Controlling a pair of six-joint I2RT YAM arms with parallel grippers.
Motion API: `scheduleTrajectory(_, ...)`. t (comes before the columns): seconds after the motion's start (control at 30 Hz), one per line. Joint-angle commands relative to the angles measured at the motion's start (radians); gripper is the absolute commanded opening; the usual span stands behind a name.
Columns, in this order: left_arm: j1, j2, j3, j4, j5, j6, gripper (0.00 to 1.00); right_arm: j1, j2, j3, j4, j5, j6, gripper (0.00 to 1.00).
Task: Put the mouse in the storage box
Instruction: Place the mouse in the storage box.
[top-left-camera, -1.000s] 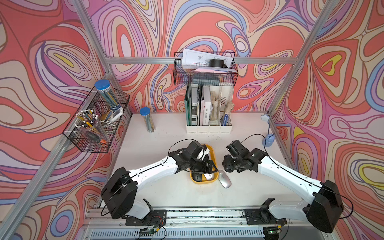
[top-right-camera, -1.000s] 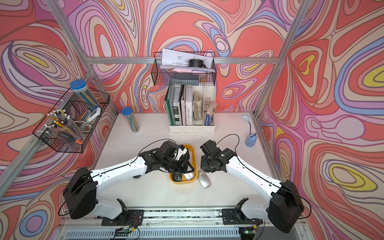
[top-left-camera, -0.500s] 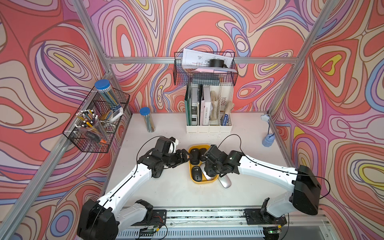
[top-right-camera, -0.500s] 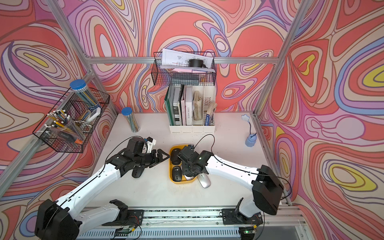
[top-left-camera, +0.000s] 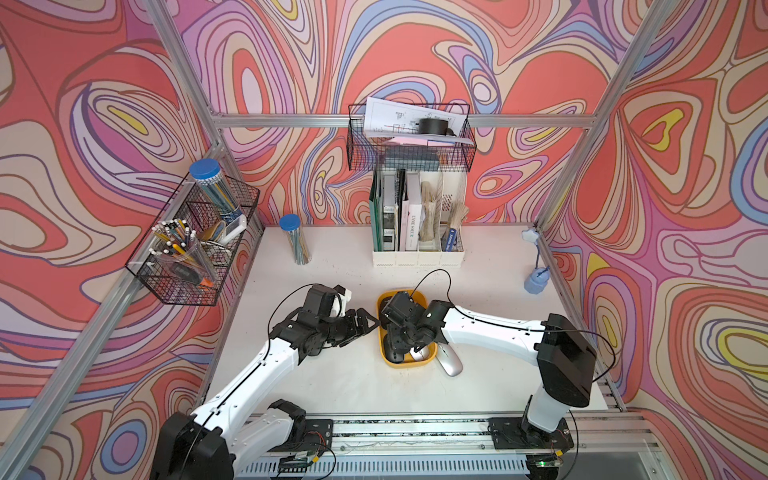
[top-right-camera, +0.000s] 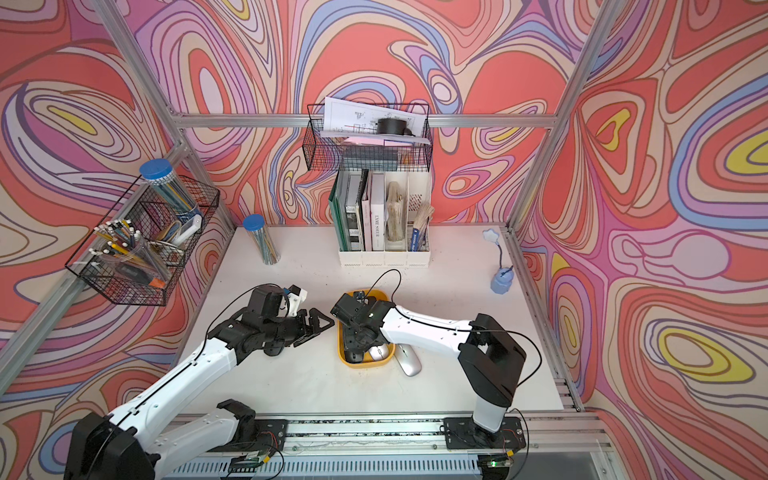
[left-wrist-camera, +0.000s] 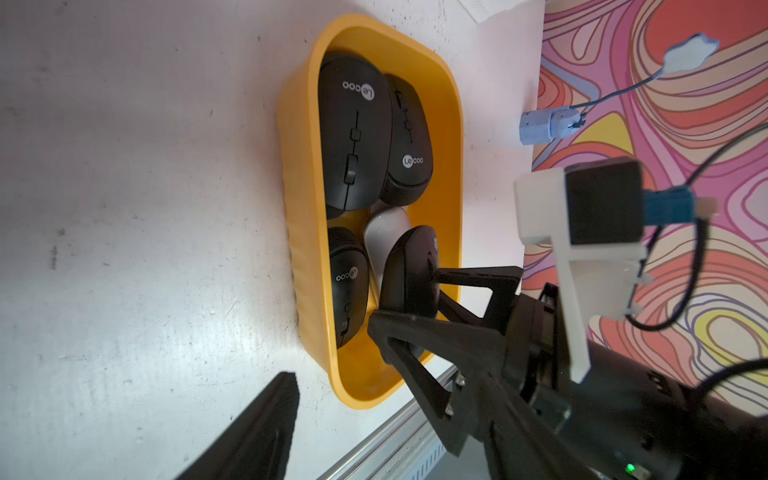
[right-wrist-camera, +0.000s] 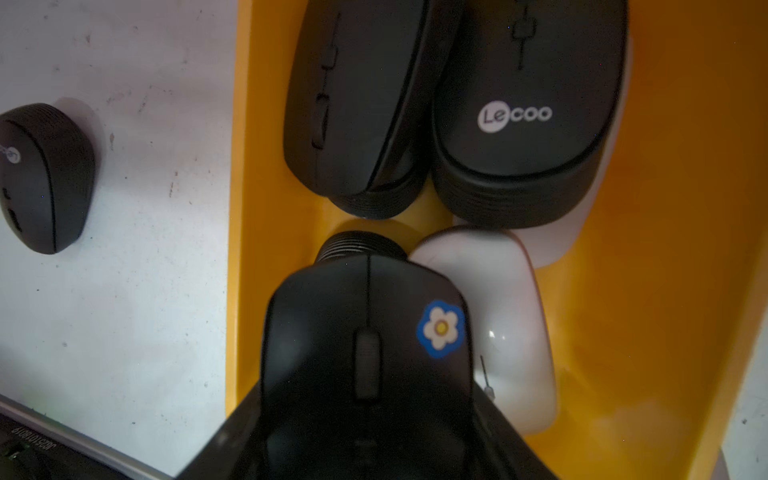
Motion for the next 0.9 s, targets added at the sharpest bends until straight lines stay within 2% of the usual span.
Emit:
scheduleTrajectory(0.0,0.016,-0.025,-0.015,-0.045,-0.019,0.026,0.74,0.007,0.026,0.034,0.007,0.005,0.005,0.55)
scheduleTrajectory(0.87,0.017,-0.017,-0.054,-0.016,0.045,0.030,0.75,0.007,0.101,0.019,0.069,0.007,0.025,0.61)
